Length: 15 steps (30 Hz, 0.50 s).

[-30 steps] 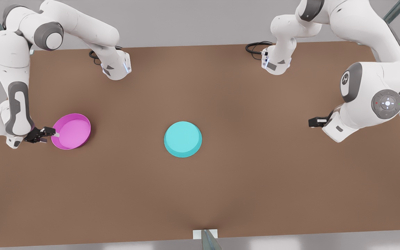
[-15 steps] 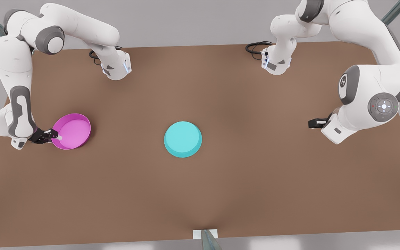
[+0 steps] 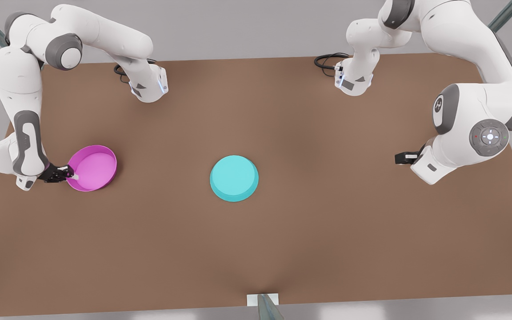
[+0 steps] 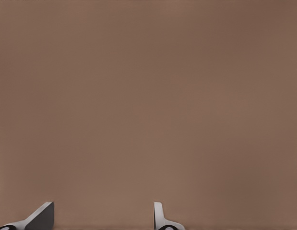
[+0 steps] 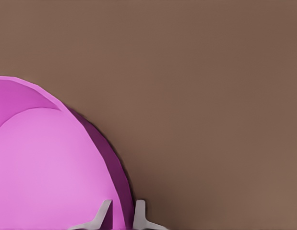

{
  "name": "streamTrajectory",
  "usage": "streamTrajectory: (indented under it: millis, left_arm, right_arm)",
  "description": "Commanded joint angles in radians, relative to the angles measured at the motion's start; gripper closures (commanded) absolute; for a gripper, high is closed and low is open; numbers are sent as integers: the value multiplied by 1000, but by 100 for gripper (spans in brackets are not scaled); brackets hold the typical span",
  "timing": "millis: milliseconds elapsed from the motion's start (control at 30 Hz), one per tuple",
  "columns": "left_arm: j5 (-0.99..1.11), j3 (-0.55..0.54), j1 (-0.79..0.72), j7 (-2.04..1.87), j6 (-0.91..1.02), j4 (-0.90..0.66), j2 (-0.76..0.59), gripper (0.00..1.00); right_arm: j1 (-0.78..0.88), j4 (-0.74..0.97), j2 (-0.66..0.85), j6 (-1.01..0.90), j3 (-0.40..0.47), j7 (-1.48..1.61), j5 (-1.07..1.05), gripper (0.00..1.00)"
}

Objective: Flip the blue plate over with the left arm, and stack the pink plate on top of the blue plate with the right arm

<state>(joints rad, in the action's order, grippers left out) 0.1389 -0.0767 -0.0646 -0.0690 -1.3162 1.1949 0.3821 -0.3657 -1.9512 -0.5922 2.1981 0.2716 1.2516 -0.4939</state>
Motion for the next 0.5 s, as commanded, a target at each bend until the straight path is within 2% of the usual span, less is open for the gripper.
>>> streamTrajectory:
  millis: [0, 467]
  left_arm:
    - [2, 0, 0, 0, 0, 0, 0, 0]
    - [2, 0, 0, 0, -1, -1, 0, 0]
  right_arm:
    - [-1, 0, 0, 0, 0, 2, 0, 78]
    - [1, -2, 12, -43, -2, 5, -3, 79]
